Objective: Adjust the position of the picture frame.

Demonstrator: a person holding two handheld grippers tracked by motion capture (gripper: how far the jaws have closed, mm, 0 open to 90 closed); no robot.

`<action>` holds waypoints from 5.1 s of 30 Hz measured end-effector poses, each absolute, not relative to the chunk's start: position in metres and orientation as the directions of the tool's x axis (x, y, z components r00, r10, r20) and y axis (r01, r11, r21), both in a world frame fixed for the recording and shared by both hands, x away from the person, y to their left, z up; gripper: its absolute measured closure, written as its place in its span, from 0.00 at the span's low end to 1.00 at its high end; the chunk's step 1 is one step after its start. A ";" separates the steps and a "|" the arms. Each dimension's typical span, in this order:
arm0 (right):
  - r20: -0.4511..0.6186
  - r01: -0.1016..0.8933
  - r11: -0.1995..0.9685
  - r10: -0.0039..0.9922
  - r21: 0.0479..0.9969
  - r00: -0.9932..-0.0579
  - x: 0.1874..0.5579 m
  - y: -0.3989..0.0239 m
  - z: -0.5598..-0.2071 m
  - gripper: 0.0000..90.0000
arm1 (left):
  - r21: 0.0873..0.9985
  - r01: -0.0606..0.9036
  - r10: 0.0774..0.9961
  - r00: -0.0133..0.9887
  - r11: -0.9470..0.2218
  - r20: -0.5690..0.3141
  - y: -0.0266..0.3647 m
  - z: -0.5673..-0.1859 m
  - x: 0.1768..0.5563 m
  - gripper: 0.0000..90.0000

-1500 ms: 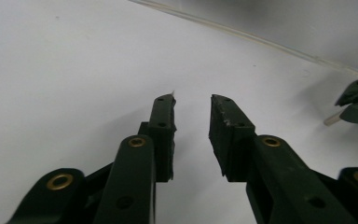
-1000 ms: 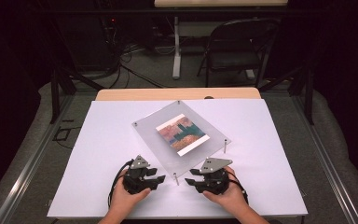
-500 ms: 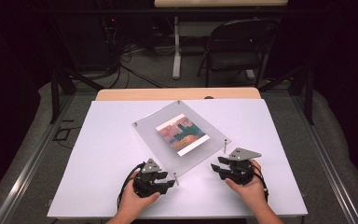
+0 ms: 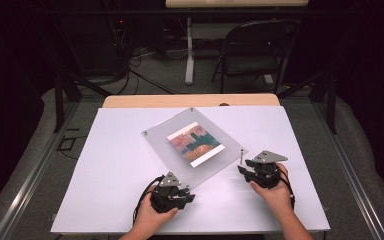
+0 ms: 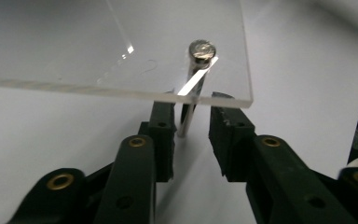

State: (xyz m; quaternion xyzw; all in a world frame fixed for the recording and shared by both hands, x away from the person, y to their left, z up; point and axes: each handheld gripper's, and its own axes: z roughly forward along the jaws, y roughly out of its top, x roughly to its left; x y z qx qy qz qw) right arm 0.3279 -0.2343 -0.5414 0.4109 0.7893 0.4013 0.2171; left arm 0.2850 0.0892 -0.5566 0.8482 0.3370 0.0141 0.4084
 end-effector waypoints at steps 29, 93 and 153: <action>0.045 0.521 0.302 0.833 0.798 -0.552 0.358 -0.226 -0.555 0.89 | 0.698 0.594 0.627 0.733 -0.400 -0.264 0.099 -0.556 0.287 0.95; 0.087 0.479 0.328 0.747 0.814 -0.659 0.347 -0.207 -0.538 0.95 | 0.696 0.633 0.698 0.665 -0.338 -0.266 0.148 -0.542 0.294 0.95; 0.118 0.526 0.282 0.790 0.802 -0.602 0.326 -0.211 -0.549 0.79 | 0.681 0.700 0.762 0.556 -0.215 -0.331 0.167 -0.560 0.358 0.91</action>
